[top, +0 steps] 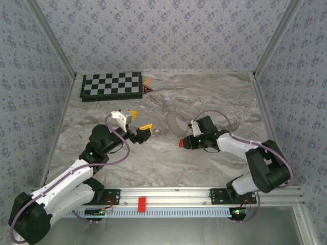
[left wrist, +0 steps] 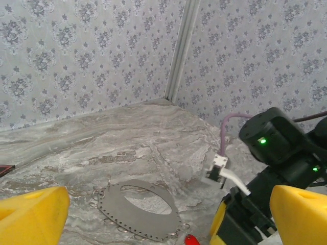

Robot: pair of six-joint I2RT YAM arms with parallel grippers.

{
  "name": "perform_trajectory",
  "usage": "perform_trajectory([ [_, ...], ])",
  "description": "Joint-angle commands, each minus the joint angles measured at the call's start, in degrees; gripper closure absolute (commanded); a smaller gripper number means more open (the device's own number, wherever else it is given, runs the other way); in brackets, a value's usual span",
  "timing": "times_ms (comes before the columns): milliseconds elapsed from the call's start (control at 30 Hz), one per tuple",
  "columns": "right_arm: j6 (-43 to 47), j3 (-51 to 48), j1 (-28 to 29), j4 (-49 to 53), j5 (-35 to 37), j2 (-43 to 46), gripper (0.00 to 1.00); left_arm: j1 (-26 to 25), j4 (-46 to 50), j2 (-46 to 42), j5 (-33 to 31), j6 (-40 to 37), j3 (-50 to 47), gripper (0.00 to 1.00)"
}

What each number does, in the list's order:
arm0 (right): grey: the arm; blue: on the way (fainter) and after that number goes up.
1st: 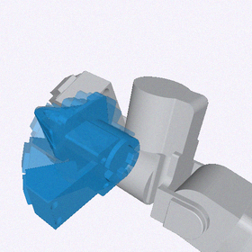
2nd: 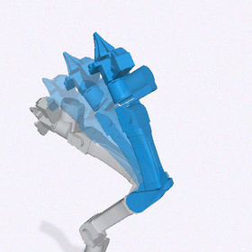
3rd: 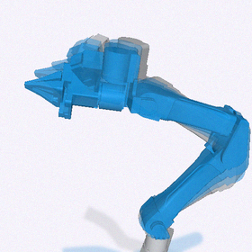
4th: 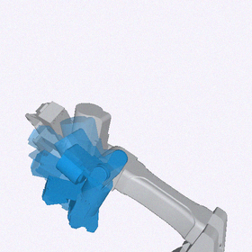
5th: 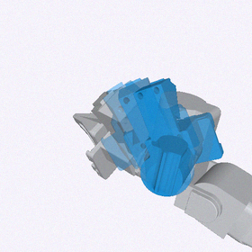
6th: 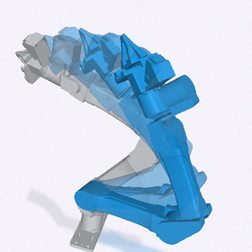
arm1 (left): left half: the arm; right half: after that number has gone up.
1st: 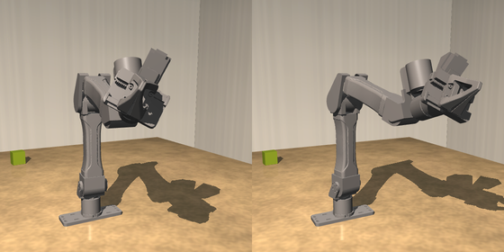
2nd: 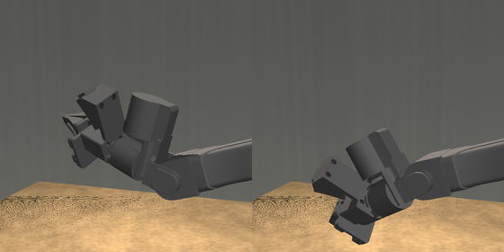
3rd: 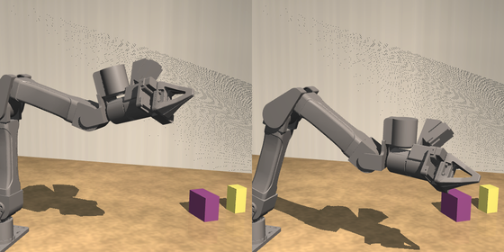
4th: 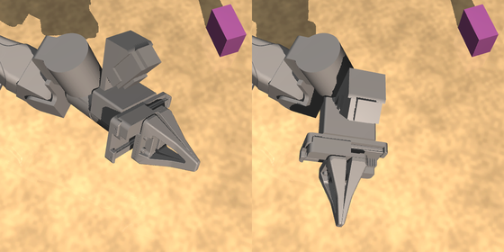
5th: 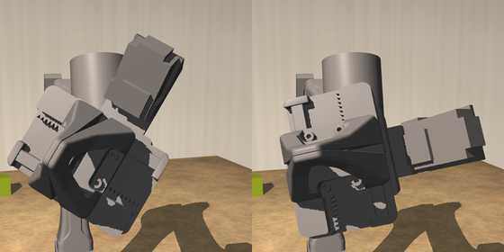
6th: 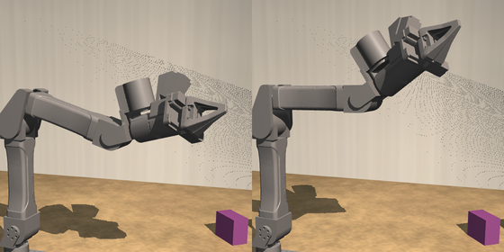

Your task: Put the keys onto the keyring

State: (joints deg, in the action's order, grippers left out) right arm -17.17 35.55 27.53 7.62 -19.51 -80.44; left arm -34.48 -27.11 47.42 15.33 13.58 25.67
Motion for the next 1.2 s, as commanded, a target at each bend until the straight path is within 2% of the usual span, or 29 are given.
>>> perform_trajectory([
  [0, -0.4, -0.7, -0.2, 3.8, 3.5, 6.9, 0.60, 0.4, -0.4, 0.1, -2.3, 0.8, 0.7, 0.00],
  [167, -0.5, -2.8, -1.0, 5.0, 11.1, 19.8, 0.54, 0.5, 1.9, 0.1, -6.4, 2.2, 1.2, 0.00],
  [233, -0.8, -4.2, -1.5, 4.0, 15.0, 24.6, 0.47, 0.5, 2.9, 0.0, -8.8, 2.9, 1.2, 0.00],
  [367, 0.1, -8.4, -3.1, -1.0, 22.3, 33.2, 0.22, 0.6, 5.8, -0.3, -15.8, 4.9, 1.4, 0.00],
  [433, 0.9, -10.1, -4.2, -3.5, 25.6, 36.0, 0.00, 0.6, 8.2, -0.4, -19.4, 5.7, 1.9, 0.00],
  [567, 0.8, -11.2, -6.8, -6.7, 30.7, 39.2, 0.00, 0.6, 14.1, 0.2, -26.1, 6.6, 3.7, 0.00],
  [633, -0.5, -11.2, -7.5, -8.4, 34.6, 39.2, 0.00, 0.6, 16.7, 1.2, -32.3, 7.1, 4.6, 0.00],
  [800, 0.0, -11.1, -8.0, -14.8, 46.7, 35.5, 0.00, 0.8, 23.2, 6.5, -47.1, 7.8, 7.8, 0.00],
  [900, 5.3, -11.2, -8.1, -20.7, 50.5, 31.4, 0.00, 1.3, 22.7, 10.2, -55.0, 6.4, 8.1, 0.00],
  [967, 9.0, -10.6, -8.3, -22.7, 52.7, 28.0, 0.00, 3.6, 21.3, 12.6, -57.1, 4.7, 8.5, 0.00],
  [1100, 15.5, -9.4, -8.2, -25.5, 57.1, 22.2, 0.00, 10.2, 23.4, 17.3, -57.5, 1.9, 11.6, 0.00],
  [1167, 18.4, -10.3, -9.0, -29.3, 56.5, 20.1, 0.00, 13.3, 22.3, 20.9, -57.6, -1.8, 12.1, 0.00],
])
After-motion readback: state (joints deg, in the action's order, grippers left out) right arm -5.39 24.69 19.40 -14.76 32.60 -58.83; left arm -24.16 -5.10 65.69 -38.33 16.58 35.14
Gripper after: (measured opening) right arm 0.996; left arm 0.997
